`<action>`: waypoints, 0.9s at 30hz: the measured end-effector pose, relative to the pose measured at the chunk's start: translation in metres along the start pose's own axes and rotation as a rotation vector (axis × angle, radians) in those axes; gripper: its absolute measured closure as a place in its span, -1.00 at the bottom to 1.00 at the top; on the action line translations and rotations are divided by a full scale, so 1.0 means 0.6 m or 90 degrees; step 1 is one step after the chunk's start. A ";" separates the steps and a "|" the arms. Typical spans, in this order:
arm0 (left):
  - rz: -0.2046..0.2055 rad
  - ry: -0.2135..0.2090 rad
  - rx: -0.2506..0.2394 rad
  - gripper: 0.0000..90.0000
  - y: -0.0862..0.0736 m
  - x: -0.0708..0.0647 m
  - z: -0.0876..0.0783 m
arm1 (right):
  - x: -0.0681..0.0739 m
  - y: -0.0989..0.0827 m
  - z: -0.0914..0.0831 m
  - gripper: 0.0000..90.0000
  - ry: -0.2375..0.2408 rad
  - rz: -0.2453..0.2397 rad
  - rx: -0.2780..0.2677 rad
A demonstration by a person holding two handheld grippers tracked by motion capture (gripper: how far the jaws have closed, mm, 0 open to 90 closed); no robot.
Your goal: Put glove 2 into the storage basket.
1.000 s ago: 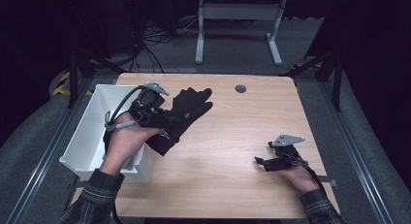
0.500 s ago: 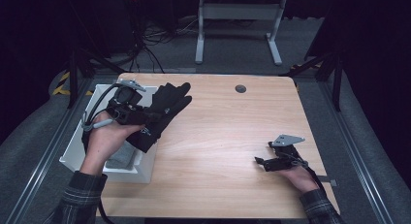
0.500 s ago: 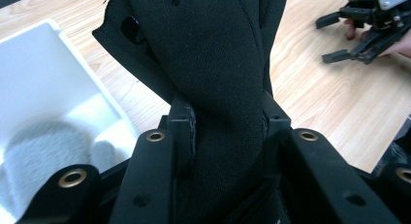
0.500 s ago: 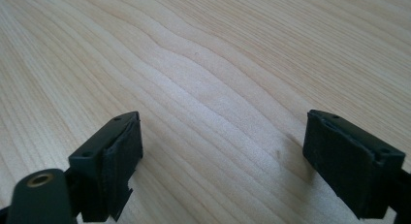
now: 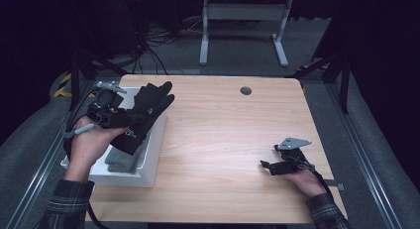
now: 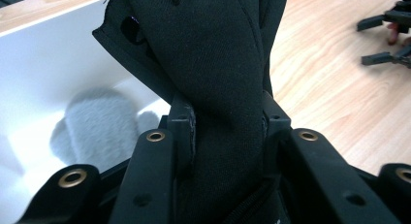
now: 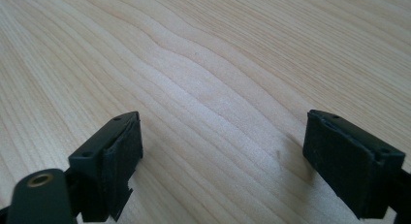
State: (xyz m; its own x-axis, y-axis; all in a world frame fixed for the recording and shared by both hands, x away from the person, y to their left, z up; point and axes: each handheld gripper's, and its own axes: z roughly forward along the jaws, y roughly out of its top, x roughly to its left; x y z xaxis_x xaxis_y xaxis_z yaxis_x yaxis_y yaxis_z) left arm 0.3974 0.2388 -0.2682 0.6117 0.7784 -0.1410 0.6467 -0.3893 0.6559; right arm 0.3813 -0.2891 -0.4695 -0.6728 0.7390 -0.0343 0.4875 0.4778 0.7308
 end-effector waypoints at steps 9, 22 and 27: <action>-0.046 0.033 0.004 0.51 -0.025 0.038 0.003 | 0.000 0.000 0.000 -0.67 -0.002 0.001 0.000; -0.102 0.058 0.026 0.50 -0.059 0.083 0.048 | 0.000 0.000 0.000 -0.67 -0.001 0.000 0.000; -0.114 0.063 0.039 0.50 -0.070 0.095 0.064 | 0.000 0.000 0.000 -0.67 -0.002 0.000 0.000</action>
State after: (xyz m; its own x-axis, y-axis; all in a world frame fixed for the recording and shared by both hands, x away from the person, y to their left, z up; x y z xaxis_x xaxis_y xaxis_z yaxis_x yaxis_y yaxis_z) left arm 0.4228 0.2803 -0.3323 0.4393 0.8811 -0.1754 0.7693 -0.2681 0.5799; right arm 0.3814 -0.2888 -0.4695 -0.6711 0.7406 -0.0355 0.4879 0.4772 0.7309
